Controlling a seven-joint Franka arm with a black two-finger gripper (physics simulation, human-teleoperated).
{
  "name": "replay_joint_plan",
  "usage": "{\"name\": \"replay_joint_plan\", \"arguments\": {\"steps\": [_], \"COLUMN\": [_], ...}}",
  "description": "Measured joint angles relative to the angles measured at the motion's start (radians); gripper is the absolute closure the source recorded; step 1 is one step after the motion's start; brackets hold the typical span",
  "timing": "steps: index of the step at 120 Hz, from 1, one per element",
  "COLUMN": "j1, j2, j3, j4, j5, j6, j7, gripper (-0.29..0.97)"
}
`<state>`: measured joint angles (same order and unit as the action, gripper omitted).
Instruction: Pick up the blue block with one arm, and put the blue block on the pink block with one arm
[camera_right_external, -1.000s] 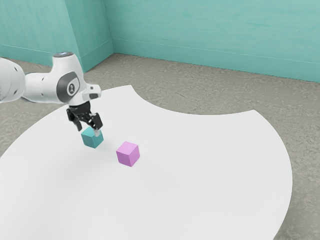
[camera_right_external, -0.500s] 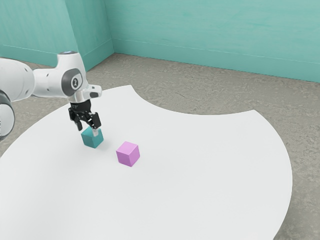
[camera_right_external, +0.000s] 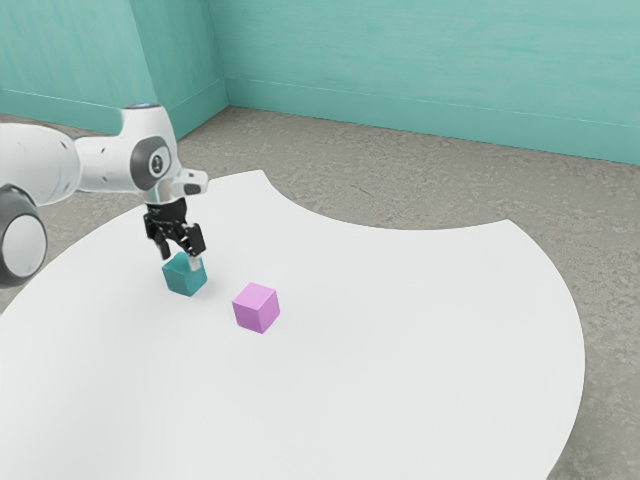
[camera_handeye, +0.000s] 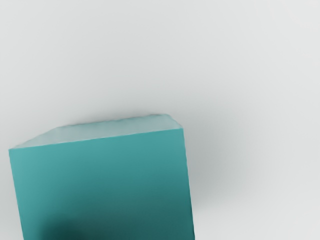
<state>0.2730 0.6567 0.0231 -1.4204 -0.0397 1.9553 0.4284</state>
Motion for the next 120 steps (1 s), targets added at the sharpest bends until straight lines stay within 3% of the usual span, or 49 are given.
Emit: {"name": "replay_joint_plan", "arguments": {"steps": [120], "j1": [0.011], "j2": [0.061], "j3": [-0.002], "j4": [0.058], "j5": [-0.014], "j6": [0.01], "j7": [0.148], "gripper": [0.0]}}
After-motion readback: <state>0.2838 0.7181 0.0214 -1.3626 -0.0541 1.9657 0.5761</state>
